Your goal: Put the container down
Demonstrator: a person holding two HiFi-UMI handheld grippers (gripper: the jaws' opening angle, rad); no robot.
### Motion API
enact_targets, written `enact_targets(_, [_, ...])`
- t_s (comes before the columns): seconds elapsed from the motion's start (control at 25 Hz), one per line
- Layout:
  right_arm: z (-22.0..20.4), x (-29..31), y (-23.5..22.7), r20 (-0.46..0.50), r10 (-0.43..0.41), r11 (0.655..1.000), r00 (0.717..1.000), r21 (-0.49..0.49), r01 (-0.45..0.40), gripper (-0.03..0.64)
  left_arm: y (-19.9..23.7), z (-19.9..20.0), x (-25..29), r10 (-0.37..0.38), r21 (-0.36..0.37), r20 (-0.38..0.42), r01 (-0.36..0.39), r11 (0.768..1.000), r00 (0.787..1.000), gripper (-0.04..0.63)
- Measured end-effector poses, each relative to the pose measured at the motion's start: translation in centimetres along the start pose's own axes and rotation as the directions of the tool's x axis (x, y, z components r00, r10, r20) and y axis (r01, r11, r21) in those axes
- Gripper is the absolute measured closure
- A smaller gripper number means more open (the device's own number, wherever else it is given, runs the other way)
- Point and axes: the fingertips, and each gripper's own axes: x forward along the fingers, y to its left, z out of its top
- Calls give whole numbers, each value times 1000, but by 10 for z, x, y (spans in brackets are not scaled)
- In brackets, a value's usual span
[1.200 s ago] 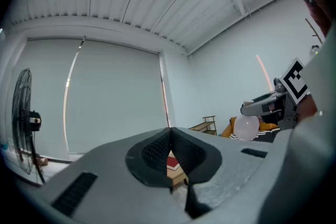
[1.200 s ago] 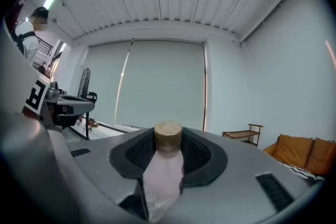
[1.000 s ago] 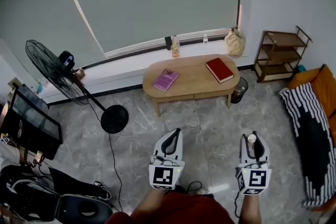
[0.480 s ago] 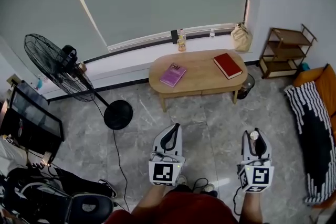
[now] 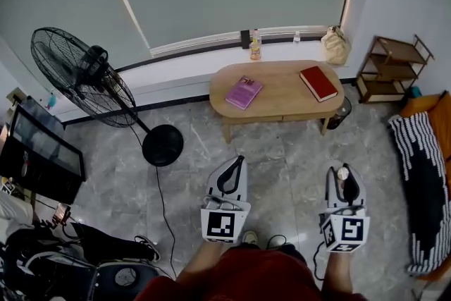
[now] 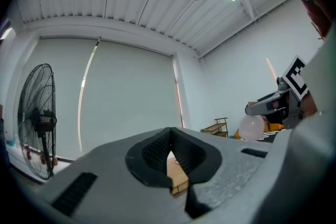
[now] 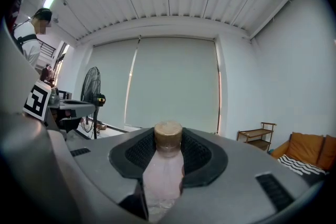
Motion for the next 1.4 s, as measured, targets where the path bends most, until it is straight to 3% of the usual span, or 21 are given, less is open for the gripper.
enact_targets(0.36, [-4, 14, 38, -23, 3, 1000, 1000, -14, -4, 476, 38, -12, -6, -1, -17, -17, 1, 1000, 1000, 589])
enact_targets(0.72, [-16, 38, 24, -29, -2, 1000, 1000, -5, 1, 476, 50, -29, 11, 28, -26, -31, -29, 999, 999, 589])
enact_targets(1.4, [-31, 157, -66, -46, 32, 999, 998, 45, -30, 476, 28, -47, 160, 34, -2, -66, -34, 999, 997, 589])
